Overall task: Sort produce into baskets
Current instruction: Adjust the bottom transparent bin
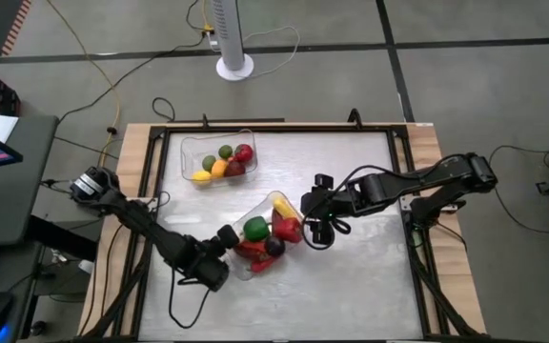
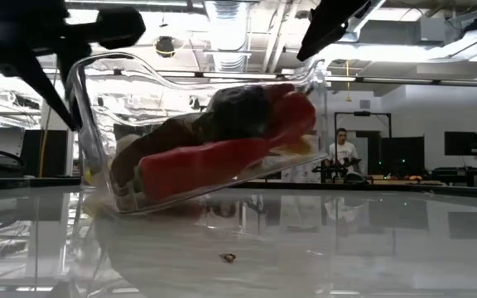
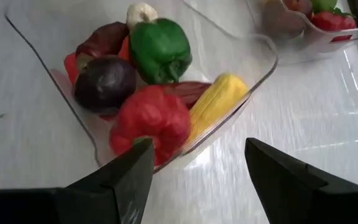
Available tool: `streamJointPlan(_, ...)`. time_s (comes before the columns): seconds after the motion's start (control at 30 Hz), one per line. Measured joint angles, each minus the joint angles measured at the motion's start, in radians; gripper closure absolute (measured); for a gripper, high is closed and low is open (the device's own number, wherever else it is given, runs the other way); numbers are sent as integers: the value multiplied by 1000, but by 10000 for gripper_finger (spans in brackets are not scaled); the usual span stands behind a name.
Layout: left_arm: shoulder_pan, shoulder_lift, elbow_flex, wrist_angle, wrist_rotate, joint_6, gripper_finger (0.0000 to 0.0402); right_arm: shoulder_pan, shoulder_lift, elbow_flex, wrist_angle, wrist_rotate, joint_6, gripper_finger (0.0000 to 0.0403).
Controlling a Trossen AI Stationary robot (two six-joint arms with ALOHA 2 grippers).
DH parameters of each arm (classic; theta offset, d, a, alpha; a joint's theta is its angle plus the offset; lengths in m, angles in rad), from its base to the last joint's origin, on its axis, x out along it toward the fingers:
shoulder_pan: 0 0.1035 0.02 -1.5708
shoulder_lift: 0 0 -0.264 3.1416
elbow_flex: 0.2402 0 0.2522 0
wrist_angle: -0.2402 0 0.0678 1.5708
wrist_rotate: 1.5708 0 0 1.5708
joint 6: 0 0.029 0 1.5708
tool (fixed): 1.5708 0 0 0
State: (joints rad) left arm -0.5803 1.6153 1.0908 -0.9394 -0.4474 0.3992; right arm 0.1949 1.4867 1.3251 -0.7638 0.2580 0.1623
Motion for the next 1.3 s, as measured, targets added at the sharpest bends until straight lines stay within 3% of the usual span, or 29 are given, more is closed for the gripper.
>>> streamJointPlan(0.2, 88, -36, -1, 7, 49, 138, 401, -30, -41, 0, -18, 6, 25, 123)
streamJointPlan(0.33, 161, -77, -1, 34, 101, 145, 385, -34, -79, 0, -21, 8, 34, 123)
streamJointPlan(0.43, 204, -100, -1, 40, 156, 157, 354, -34, -103, 0, -21, 8, 34, 123)
streamJointPlan(0.67, 244, -100, 0, 69, 160, 166, 264, -34, -127, -6, -8, 38, 32, 123)
streamJointPlan(0.87, 242, -141, 30, 78, 174, 62, 217, -113, -125, -84, 32, 35, 5, 123)
streamJointPlan(1.07, 236, -251, 42, 77, 167, -85, 213, -221, -114, -152, 171, 27, -60, 123)
streamJointPlan(1.2, 219, -335, 21, 75, 159, -270, 214, -286, -48, -176, 252, -80, -91, 123)
streamJointPlan(1.3, 198, -396, -28, 80, 150, -372, 221, -316, 21, -172, 297, -102, -138, 123)
